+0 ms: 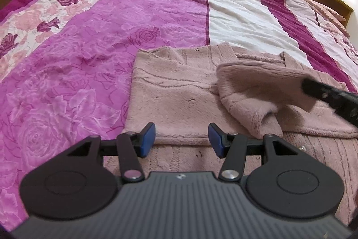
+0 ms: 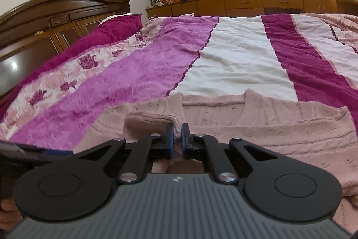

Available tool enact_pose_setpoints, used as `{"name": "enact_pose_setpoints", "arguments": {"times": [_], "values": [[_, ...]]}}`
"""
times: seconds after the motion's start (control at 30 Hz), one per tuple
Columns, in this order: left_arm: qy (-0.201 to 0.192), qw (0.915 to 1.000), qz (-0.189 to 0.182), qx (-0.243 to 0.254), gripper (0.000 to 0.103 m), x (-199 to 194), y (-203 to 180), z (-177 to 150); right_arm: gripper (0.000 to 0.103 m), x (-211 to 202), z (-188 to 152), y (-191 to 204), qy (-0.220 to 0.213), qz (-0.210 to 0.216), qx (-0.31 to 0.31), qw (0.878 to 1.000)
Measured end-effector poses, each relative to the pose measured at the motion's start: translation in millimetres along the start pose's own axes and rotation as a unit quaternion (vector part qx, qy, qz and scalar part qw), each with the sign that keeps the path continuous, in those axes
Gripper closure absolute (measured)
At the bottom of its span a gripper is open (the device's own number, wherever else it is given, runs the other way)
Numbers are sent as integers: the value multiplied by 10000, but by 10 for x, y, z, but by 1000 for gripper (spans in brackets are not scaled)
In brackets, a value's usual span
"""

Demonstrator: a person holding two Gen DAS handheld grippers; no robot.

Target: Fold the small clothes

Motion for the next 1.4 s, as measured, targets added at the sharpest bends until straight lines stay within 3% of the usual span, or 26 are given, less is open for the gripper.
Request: {"name": "enact_pose_setpoints", "arguments": {"times": [0.3, 0.6, 0.87, 0.97, 1.03, 1.13, 1.4], "values": [[-49, 9999, 75, 123, 49, 7, -36, 44, 97, -413, 359, -319, 108, 69, 513, 9986], [-52, 9995, 161, 249, 49, 104, -89, 77, 97, -698, 544, -860, 277, -402, 1029, 9935], [29, 9993, 282, 261, 49, 205, -84, 47, 97, -634, 372, -1345, 703, -679, 1565, 9828], [32, 9990, 332, 307, 49, 225, -99, 41, 96, -559, 242, -1463, 696, -789, 1690, 9800], [33, 9988, 351, 333, 49, 234, -102, 39, 95, -540, 170, -1543, 623, -1079, 1768, 9763], [26, 9986, 370, 370, 49, 241, -112, 36, 87, -541, 93, -1647, 555, -1300, 1892, 9717], [34, 9983, 425, 401, 50, 266, -130, 29, 84, -525, -23, -1561, 640, -943, 1502, 9821]]}}
Point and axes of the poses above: each gripper's, at about its wrist camera, not at the fingertips, and x roughly the way its jaws point, y to its left, z to its top, the point moved 2 cm from there along x, roughly the way its jaws point, and after that the axes turned 9 degrees about y, right-handed, at the moved point
